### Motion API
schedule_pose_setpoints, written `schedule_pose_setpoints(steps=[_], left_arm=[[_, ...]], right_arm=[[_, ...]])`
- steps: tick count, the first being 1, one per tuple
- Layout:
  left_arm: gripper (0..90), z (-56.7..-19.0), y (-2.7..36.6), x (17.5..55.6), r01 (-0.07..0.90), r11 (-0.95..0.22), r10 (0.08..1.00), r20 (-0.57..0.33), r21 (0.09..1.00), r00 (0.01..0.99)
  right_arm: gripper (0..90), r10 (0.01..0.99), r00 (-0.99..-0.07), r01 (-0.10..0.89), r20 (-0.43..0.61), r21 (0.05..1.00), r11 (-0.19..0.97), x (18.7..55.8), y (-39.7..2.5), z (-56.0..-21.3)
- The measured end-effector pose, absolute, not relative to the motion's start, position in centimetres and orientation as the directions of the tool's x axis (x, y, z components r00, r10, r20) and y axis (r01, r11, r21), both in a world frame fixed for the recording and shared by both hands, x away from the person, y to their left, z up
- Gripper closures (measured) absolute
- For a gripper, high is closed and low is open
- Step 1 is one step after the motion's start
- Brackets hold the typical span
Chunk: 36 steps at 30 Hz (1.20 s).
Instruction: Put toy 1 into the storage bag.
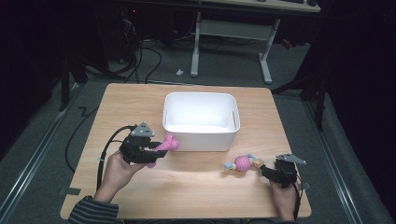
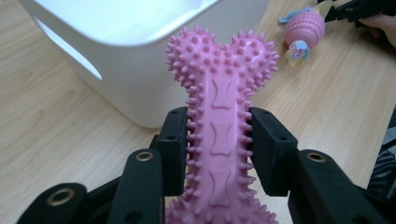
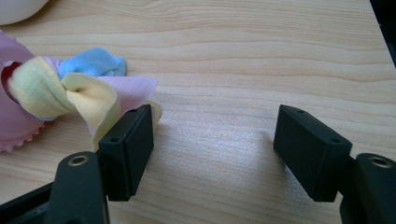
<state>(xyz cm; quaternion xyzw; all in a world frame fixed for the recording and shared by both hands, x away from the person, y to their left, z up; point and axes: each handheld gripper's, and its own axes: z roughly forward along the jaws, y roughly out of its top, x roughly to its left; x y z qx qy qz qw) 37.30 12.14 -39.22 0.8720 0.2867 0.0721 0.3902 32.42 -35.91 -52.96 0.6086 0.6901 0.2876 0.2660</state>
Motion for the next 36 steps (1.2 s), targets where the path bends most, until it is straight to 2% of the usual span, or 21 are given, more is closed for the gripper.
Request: schedule_pose_setpoints(steps=[15,23,36], left_arm=[[59.8,-36.2,10.6,38.9,0.416,-0.553,0.525,-0.086,0.722,0.847],[59.8,-34.7,8.7,39.9,0.375,-0.586,0.502,-0.042,0.718,0.864],[59.8,-33.5,6.1,41.7,0.350,-0.605,0.472,-0.032,0.715,0.881]], right_arm=[[28.6,0.993,-0.118,0.686,-0.015,0.722,0.093,32.4,-35.9,-53.0],[28.4,0.993,-0.118,0.687,-0.014,0.721,0.092,32.4,-35.9,-53.0],[28.3,0.993,-0.120,0.687,-0.014,0.721,0.093,32.4,-35.9,-53.0]])
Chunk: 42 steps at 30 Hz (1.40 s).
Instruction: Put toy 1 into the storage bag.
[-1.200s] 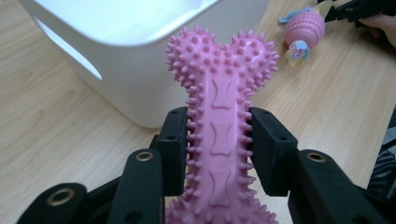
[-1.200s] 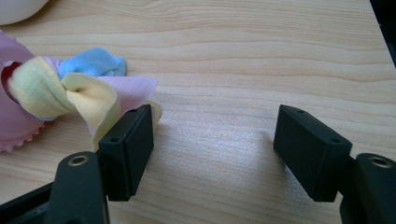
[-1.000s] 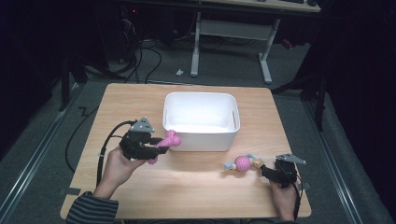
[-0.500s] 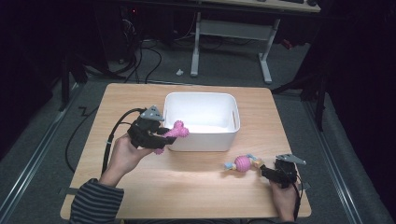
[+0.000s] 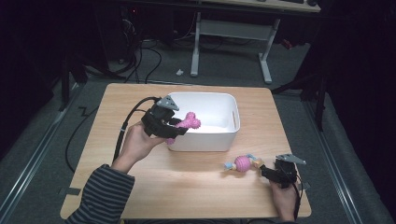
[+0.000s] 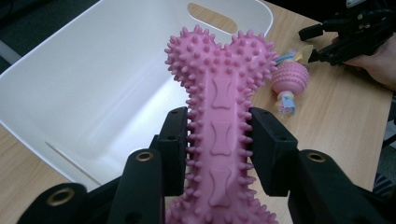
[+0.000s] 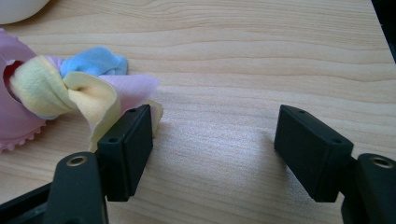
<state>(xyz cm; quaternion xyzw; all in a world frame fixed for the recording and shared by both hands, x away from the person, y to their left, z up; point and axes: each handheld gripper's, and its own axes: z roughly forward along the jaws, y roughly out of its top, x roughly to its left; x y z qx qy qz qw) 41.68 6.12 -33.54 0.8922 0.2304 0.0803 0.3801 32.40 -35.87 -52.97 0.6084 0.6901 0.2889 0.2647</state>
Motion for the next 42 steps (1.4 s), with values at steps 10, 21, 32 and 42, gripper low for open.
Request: schedule_pose_setpoints(steps=[10,21,32,42], left_arm=[[59.6,-33.4,4.9,43.2,0.343,-0.607,0.485,-0.008,0.717,0.874],[59.5,-33.9,2.5,45.2,0.330,-0.624,0.478,0.013,0.708,0.878],[59.2,-34.9,1.3,46.2,0.328,-0.633,0.493,0.038,0.701,0.869],[59.0,-35.7,0.8,47.1,0.343,-0.626,0.506,0.030,0.700,0.862]], right_arm=[[28.3,0.993,-0.120,0.687,-0.013,0.721,0.093,32.4,-35.9,-53.0],[28.0,0.992,-0.124,0.687,-0.013,0.720,0.095,32.4,-35.8,-53.0],[28.0,0.992,-0.124,0.685,-0.012,0.722,0.095,32.4,-35.8,-53.0],[28.0,0.992,-0.123,0.688,-0.014,0.720,0.096,32.4,-35.9,-53.0]])
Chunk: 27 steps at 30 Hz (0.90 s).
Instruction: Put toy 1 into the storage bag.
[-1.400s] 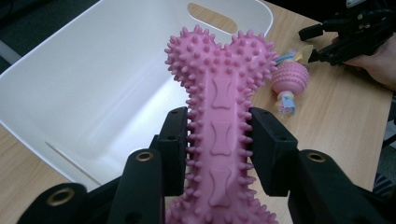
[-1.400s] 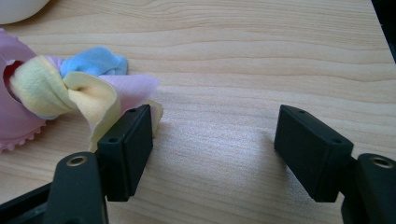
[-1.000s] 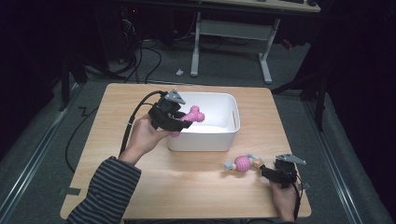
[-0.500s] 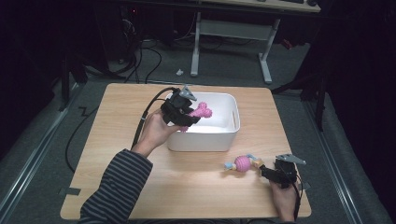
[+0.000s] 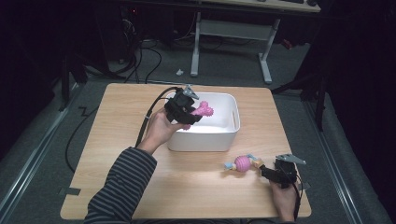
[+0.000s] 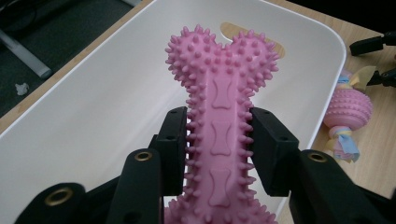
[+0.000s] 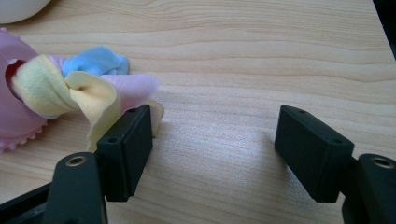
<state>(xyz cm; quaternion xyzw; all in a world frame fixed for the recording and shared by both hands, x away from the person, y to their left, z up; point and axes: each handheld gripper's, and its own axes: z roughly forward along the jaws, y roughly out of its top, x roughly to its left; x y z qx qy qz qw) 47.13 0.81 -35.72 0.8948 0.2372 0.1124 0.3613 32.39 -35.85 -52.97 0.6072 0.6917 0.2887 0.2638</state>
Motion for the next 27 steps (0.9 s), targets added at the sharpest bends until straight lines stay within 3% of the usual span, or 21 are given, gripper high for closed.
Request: schedule_pose_setpoints(steps=[27], left_arm=[[58.8,-37.8,-0.3,47.9,0.357,-0.661,0.510,0.046,0.660,0.859]], right_arm=[[28.1,0.992,-0.124,0.684,-0.013,0.723,0.095,32.4,-35.8,-53.0]])
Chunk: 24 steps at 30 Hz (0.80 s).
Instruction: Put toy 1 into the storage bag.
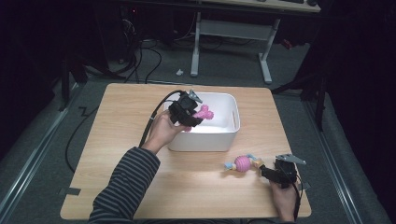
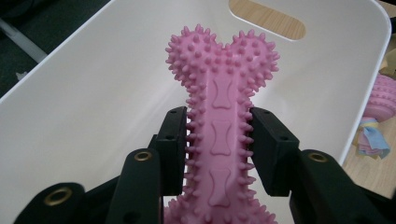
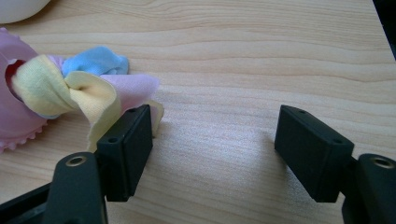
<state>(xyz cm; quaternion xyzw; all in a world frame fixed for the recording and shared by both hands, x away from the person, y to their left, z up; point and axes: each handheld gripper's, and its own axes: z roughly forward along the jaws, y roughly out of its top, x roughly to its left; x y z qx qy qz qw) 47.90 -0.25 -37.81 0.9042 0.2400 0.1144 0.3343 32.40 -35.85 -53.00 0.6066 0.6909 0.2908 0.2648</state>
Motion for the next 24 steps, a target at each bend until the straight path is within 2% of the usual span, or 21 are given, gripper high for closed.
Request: schedule_pose_setpoints(steps=[24], left_arm=[[58.2,-39.3,-0.7,48.1,0.384,-0.680,0.516,0.037,0.624,0.855]], right_arm=[[28.0,0.992,-0.123,0.685,-0.012,0.723,0.094,32.4,-35.8,-53.0]])
